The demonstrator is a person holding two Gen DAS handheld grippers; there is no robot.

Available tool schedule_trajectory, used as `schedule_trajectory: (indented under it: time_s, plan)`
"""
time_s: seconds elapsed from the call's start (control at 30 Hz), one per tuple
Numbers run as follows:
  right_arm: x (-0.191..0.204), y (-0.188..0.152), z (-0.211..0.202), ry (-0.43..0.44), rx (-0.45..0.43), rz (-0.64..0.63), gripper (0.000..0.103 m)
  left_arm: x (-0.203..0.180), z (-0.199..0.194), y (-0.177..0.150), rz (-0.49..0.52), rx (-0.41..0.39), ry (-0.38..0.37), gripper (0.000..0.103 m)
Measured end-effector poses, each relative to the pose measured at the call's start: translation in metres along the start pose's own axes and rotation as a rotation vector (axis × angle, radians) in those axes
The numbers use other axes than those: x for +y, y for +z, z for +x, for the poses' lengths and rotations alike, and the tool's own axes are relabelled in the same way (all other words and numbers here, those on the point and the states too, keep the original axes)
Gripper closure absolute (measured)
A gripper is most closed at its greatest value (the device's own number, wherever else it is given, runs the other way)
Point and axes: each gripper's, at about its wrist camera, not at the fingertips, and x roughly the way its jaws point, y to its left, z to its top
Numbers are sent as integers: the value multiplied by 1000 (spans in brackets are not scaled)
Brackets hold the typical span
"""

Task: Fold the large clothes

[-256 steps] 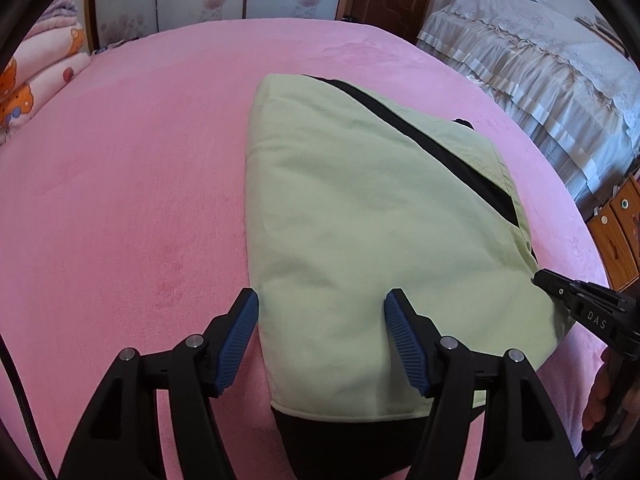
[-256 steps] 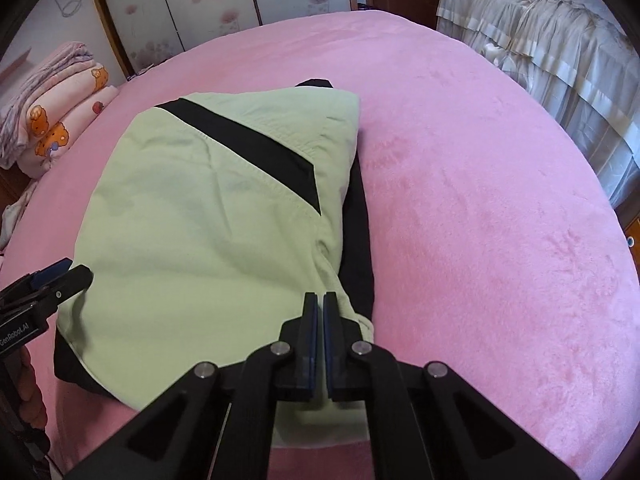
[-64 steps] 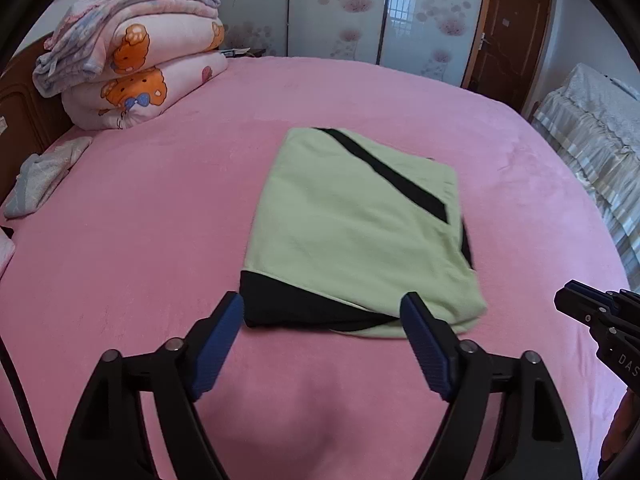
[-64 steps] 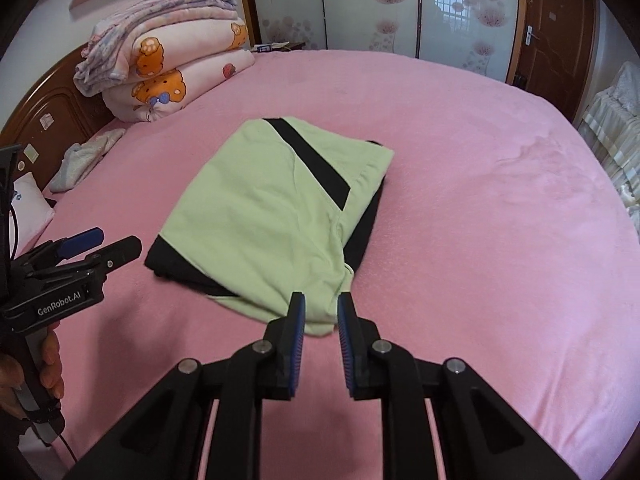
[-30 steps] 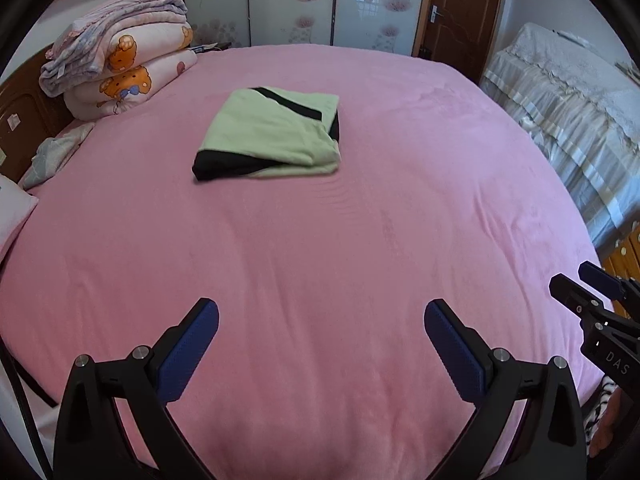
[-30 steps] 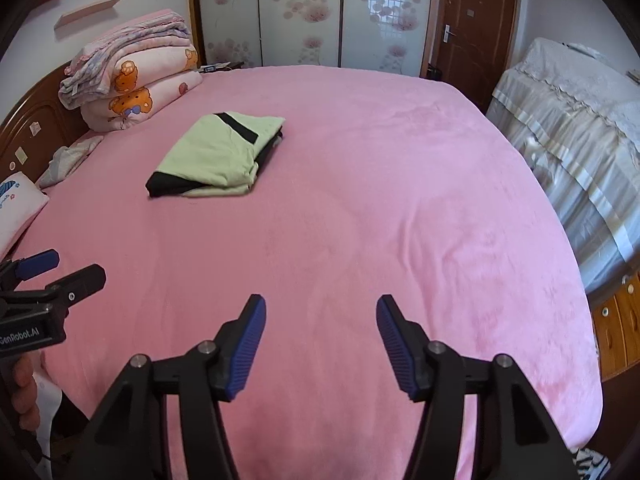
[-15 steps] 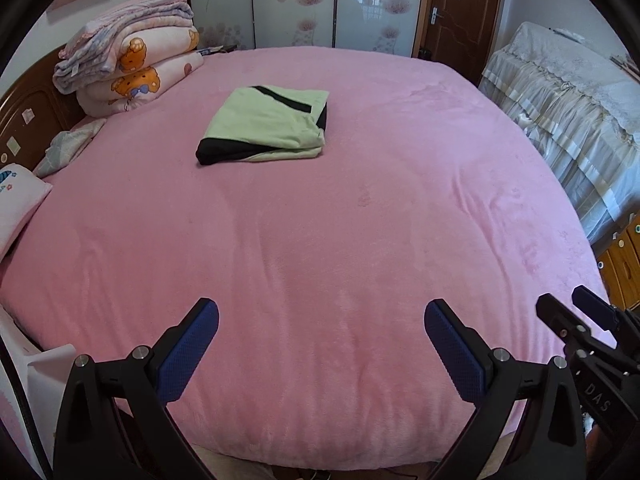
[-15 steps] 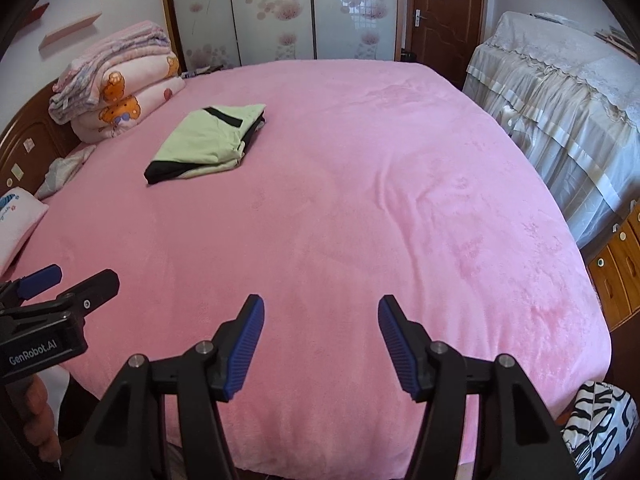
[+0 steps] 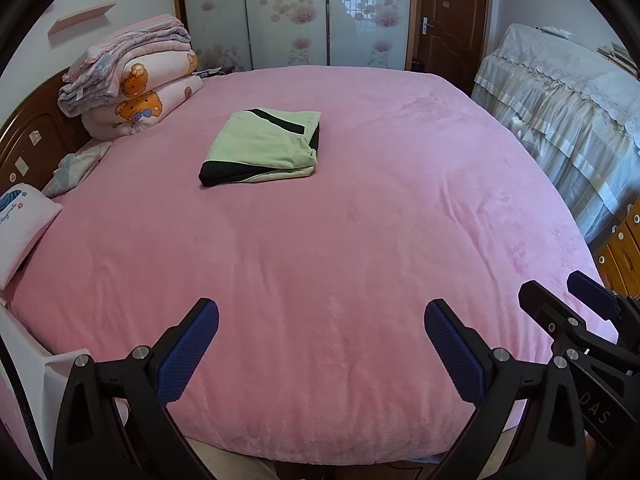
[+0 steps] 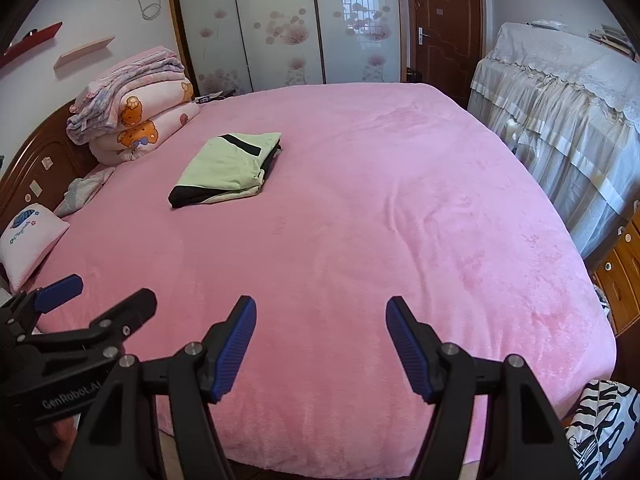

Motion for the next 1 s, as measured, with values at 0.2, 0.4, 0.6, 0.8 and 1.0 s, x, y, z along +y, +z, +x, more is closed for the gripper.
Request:
schedule_trajectory:
  time_s: [0.2, 0.4, 0.6, 0.8, 1.0]
  plan:
    - [1, 2, -3, -8, -11, 6, 35, 3, -1, 0, -19, 8, -20, 1]
    - [1, 3, -3, -3, -14, 11, 35, 4, -3, 0, -21, 3, -13, 1]
    - [1, 3, -3, -8, -20, 11, 35, 6, -4, 1, -23, 2, -15, 1]
    - [3, 1, -4, -4, -18, 23, 35, 4, -4, 1, -25, 5, -17, 1]
    - [3, 1, -5, -7, -18, 26, 35, 5, -4, 1, -25, 6, -17, 1]
